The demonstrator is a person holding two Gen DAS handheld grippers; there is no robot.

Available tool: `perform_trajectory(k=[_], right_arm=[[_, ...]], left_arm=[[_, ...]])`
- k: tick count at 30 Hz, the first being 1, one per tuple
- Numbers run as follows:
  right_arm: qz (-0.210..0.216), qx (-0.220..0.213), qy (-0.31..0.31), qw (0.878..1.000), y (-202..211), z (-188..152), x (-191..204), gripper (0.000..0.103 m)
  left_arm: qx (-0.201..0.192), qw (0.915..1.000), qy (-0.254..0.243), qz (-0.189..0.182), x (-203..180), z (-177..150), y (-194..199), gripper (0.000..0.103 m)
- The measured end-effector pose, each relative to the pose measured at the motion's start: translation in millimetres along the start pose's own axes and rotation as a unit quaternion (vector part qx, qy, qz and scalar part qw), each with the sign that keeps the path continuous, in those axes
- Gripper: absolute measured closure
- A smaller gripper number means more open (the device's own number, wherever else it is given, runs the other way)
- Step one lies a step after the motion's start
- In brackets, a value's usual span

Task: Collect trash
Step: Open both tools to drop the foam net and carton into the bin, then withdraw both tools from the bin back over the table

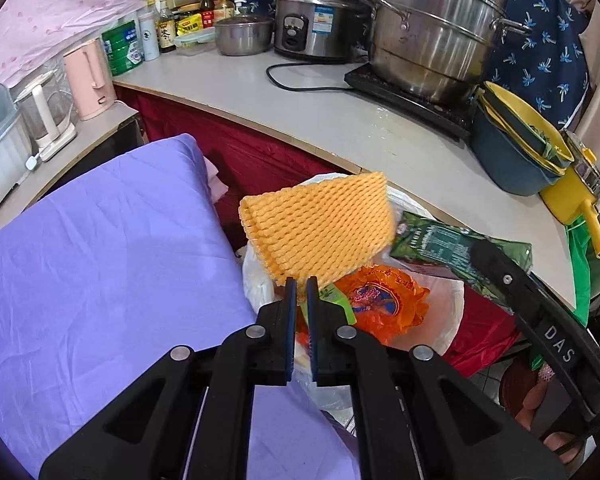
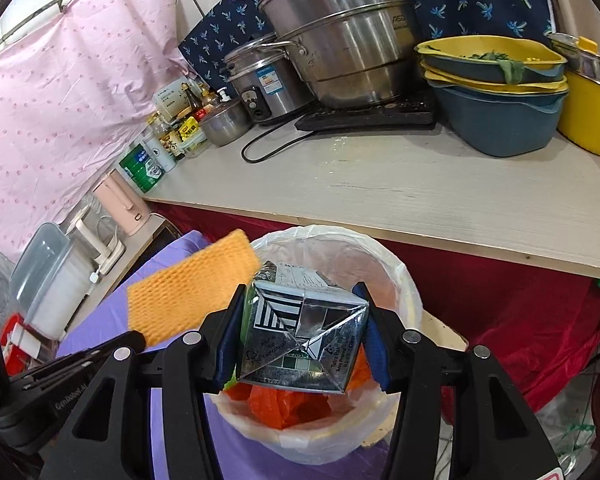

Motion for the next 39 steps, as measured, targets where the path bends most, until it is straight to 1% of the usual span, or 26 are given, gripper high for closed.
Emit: perform_trajectory(k=[1,2,3,4,8,10,12,13,16,19,25,27,30,39], right_arm=[[0.001,-0.001,-0.001,1.0,-3.7,1.9,2.4,0.051],[0.001,-0.008,-0.004,1.0,-4.7,4.6,4.3,0.05],[0.003,-0.013,-0.005,1.0,-4.2,6.2,6.0,0.048],[0.006,-0.017,-0.004,1.0,-3.0,8.4,9.3,0.048],[0.015,-0.026,0.007,1.0,4.5,16.2,19.7,0.047],[0.015,-0.027,0.013,0.999,9.4,16.5,22.9,0.045],[0.017,-0.027,0.014,0.999,15.8,14.8,24.9,0.042],[0.017,-0.029,0.014,0.999,19.3,13.5,24.9,0.04],[0.016,-0.025,0.02,0.999,26.7,8.4,26.9,0.04],[0.014,-0.021,0.024,0.999,33.4,1.6,29.1,0.036],[0.007,-0.015,0.035,0.999,48.6,-14.6,35.1,0.032],[0.009,-0.012,0.038,0.999,54.0,-20.4,37.3,0.029],[0.006,-0.008,0.048,0.999,61.1,-30.4,41.2,0.028],[-0.009,-0.009,0.084,0.996,84.2,-53.4,53.7,0.021]], left_arm=[[-0.003,1.0,0.002,-0.002,-1.0,2.1,-3.3,0.094],[-0.005,1.0,0.006,0.002,0.1,3.6,-5.0,0.084],[-0.012,0.9998,0.012,0.006,2.0,5.9,-5.6,0.069],[-0.016,0.9997,0.016,0.006,3.9,7.7,-4.5,0.064],[-0.031,0.9993,0.022,0.007,9.4,11.5,3.2,0.055],[-0.036,0.999,0.024,0.012,13.6,11.5,7.4,0.051],[-0.041,0.9986,0.03,0.016,18.3,10.8,13.0,0.045],[-0.044,0.9983,0.032,0.018,20.9,10.4,15.7,0.044],[-0.049,0.998,0.034,0.021,25.2,7.4,24.2,0.041],[-0.055,0.9975,0.032,0.029,27.9,1.3,34.3,0.035],[-0.066,0.9967,0.026,0.039,31.7,-12.1,54.6,0.033],[-0.067,0.9966,0.029,0.039,33.8,-17.3,60.0,0.031],[-0.069,0.9961,0.03,0.045,37.1,-26.1,69.6,0.027],[-0.075,0.9946,0.038,0.061,45.7,-48.1,88.5,0.021]])
Point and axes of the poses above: each gripper's, at about its wrist camera, not at the fingertips, and y roughly against the way its jaws point, x to its left, z to its top, the point moved 7 cm from there along -y, roughly the way its jaws point, and after that the axes turned 2 degrees about -z, right-handed, at the moved point
